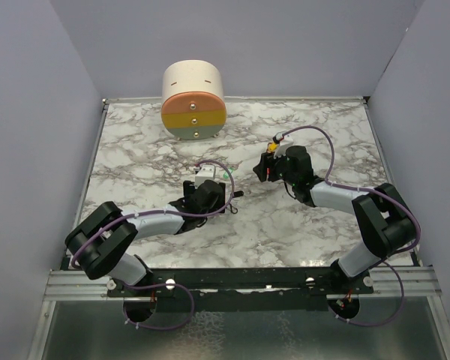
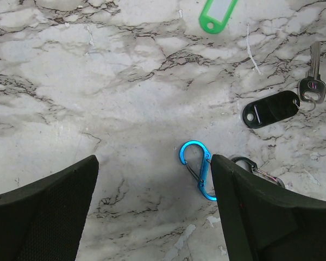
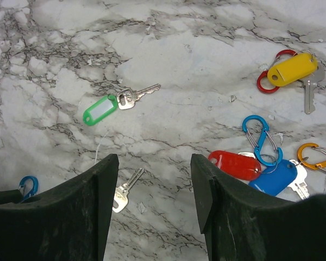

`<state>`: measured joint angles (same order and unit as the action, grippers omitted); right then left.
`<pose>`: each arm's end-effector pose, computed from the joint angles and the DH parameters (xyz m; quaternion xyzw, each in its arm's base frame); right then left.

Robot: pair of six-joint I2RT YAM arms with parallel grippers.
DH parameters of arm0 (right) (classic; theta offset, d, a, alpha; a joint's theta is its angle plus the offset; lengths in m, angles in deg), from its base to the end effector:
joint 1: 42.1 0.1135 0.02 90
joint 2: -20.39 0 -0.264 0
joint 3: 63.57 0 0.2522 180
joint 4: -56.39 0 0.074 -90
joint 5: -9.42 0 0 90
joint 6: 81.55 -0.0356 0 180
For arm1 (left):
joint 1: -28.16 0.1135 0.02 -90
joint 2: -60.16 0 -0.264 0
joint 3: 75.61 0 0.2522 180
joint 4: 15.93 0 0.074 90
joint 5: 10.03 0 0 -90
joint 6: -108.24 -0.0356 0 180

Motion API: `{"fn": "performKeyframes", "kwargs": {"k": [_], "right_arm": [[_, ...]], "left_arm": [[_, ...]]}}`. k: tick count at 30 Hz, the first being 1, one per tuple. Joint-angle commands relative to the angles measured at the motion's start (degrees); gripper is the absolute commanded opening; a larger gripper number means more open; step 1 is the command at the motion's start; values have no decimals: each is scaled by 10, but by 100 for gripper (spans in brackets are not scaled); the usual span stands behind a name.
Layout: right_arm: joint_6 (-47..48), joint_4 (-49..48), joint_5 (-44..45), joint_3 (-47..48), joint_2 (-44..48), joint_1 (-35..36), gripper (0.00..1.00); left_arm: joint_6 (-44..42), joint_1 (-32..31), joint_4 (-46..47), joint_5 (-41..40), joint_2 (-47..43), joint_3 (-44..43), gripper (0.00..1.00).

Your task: Put the keys on the keyring

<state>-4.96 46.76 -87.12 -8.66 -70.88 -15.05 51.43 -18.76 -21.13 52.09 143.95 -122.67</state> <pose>0.2891 0.1522 0.1787 -0.1306 0.8405 0.2266 0.4746 0.1980 -0.1873 0.1546 0.0085 0.8918 -0.0860 0.4442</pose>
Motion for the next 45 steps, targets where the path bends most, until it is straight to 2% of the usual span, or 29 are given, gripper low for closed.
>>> {"fn": "performKeyframes", "kwargs": {"k": [1,19,45], "right_arm": [[3,-1,-11,3,10,4,56],[5,-1,-11,2,10,4,56],[5,-1,-10,1,12,4,56]], "left_arm": [[6,0,15,13,1,-8,86],[12,-21,19,10,43,-28,86],[20,-31,-24,-28,-9,21,86]]}}
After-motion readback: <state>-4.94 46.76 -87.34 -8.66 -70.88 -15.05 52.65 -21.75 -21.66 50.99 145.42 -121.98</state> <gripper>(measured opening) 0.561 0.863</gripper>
